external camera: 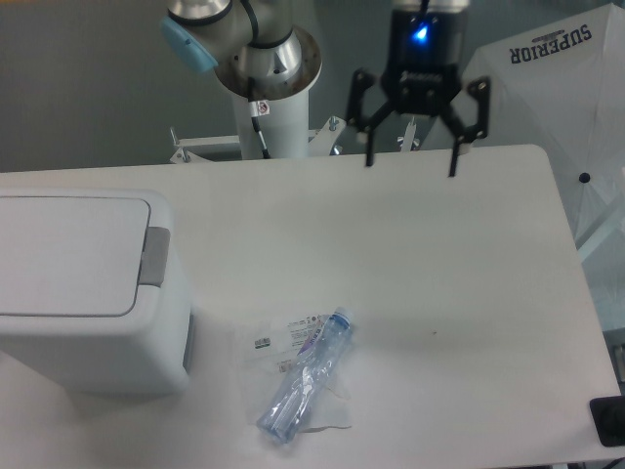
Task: Open the trash can
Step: 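Move the open gripper down and over toward the white trash can, then lower the gripper beside the trash can lid's grey handle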
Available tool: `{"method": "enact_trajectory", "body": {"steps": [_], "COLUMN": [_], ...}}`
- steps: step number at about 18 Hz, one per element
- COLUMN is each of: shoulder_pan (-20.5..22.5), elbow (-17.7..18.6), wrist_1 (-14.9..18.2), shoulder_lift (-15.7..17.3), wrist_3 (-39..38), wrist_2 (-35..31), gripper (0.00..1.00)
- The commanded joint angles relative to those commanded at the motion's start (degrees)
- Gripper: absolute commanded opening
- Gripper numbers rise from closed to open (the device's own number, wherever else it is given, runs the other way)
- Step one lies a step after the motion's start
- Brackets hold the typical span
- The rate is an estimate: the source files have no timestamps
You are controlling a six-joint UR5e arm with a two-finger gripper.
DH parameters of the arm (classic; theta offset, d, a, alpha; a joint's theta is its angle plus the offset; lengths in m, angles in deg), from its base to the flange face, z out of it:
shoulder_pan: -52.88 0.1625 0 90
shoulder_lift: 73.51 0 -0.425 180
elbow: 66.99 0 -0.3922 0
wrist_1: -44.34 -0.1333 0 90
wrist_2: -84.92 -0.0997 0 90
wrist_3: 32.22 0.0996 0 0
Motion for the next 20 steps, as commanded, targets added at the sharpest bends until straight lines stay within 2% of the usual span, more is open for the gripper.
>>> {"method": "enact_trajectory", "body": {"steps": [10,20], "shoulder_pan": [-10.38,-16.8], "elbow": [0.7,0.79], "wrist_1": [-0.54,-0.71], "shoulder_lift": [-1.85,-4.57], "wrist_3": [-13.46,-15.4], "wrist_2": [0.09,-0.17], "gripper": [1.0,1.0]}}
